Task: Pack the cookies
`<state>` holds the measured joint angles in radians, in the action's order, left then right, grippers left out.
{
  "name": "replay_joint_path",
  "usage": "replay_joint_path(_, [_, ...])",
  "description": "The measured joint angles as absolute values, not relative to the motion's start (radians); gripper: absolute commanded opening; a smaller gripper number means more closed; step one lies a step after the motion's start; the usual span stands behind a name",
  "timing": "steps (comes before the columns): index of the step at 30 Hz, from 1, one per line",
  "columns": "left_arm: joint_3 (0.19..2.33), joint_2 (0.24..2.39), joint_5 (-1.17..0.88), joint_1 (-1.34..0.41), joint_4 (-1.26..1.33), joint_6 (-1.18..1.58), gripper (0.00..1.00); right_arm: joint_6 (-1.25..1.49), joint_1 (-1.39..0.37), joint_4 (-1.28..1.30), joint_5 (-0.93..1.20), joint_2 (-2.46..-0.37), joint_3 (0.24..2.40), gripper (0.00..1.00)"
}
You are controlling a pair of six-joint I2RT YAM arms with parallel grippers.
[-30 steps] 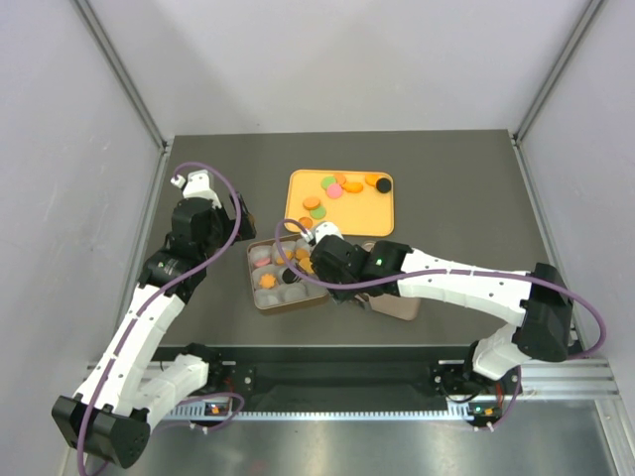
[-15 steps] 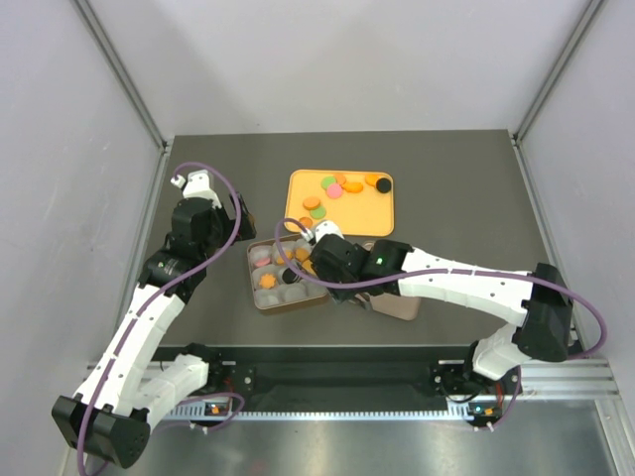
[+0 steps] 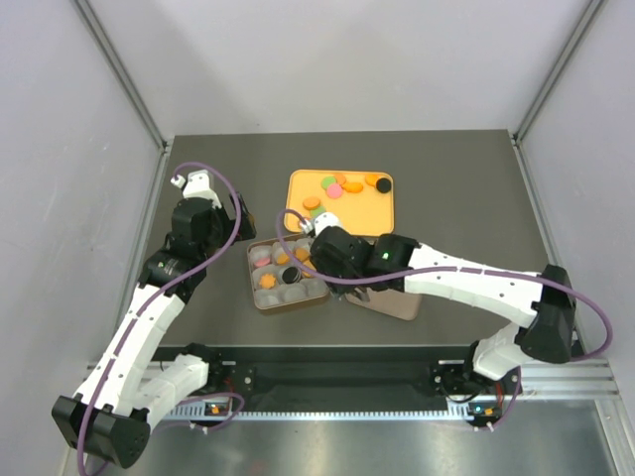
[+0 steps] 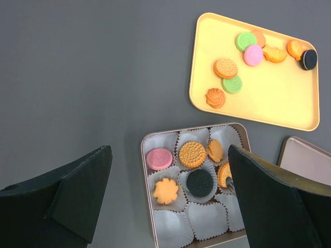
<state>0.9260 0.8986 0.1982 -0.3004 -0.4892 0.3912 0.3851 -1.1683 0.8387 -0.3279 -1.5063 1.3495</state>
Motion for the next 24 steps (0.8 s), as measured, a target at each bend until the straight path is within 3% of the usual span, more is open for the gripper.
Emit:
replay_joint_path(6, [0.926,0.899,0.198,-0.3,-0.489,0.391,0.99,0.349,-1.098,0.848,-0.319,-1.456,1.424,0.45])
replay_joint_path(13, [0.926,0.899,0.198,-0.297,-0.489,0.391,0.99,0.297,-0.863,0.824,-0.286,-1.437,1.442,0.45])
replay_joint_path(24, [0.926,0.899,0.198,-0.296,-0.489,0.391,0.99,0.235,-0.717,0.755,-0.217,-1.645,1.541,0.46])
